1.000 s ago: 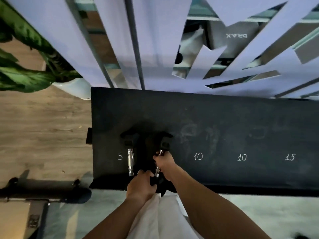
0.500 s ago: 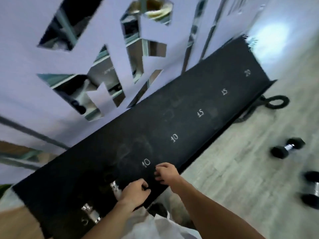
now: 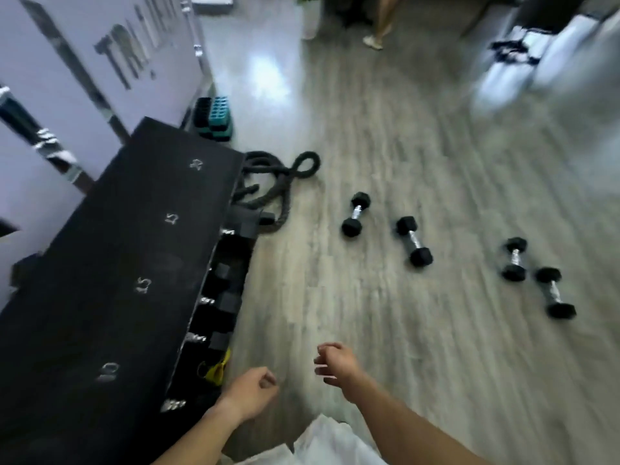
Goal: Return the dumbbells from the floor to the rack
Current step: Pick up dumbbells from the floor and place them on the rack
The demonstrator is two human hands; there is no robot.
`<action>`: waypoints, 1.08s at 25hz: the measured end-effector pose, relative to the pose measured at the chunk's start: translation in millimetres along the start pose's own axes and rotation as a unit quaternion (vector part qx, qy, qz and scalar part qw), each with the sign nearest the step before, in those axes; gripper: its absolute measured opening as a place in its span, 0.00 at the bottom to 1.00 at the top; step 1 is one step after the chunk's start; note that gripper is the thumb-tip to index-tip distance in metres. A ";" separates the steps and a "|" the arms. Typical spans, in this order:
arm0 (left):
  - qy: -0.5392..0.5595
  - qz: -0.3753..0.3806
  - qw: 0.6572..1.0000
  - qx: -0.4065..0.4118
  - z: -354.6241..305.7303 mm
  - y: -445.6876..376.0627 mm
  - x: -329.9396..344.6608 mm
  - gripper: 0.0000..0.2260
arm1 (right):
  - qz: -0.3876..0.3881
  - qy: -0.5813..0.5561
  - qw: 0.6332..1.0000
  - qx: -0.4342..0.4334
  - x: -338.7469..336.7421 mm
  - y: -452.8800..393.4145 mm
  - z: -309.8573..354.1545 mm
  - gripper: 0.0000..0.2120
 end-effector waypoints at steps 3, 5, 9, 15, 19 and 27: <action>-0.052 0.029 0.997 0.050 -103.7 -22.6 28.7 0.04 | -0.063 -0.074 0.995 0.001 -104.9 -5.6 2.0 0.07; -0.087 0.054 0.991 0.082 -169.2 -35.0 49.5 0.04 | -0.105 -0.124 0.987 0.007 -166.0 -8.5 -0.7 0.08; -0.162 0.084 0.975 0.128 -266.0 -59.0 82.8 0.02 | -0.158 -0.202 0.966 0.038 -247.1 -17.1 -5.1 0.07; -0.197 0.114 0.964 0.139 -398.4 -134.0 110.5 0.05 | -0.196 -0.268 0.942 0.054 -353.7 -81.6 40.6 0.06; -0.175 0.126 0.968 0.131 -477.7 -185.7 105.6 0.04 | -0.192 -0.211 0.957 0.059 -413.3 -131.0 101.8 0.07; -0.118 0.109 0.981 0.107 -604.7 -227.6 69.1 0.02 | -0.154 -0.146 0.977 0.037 -502.1 -223.7 231.1 0.05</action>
Point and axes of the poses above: each hand's wrist, its own y-axis away from the middle knuckle, its own x-axis out of the palm, z = x × y, the point moved 5 cm from there along -y, towards the middle knuckle, and after that the axes turned 7 degrees about -x, right-handed, at the moved point
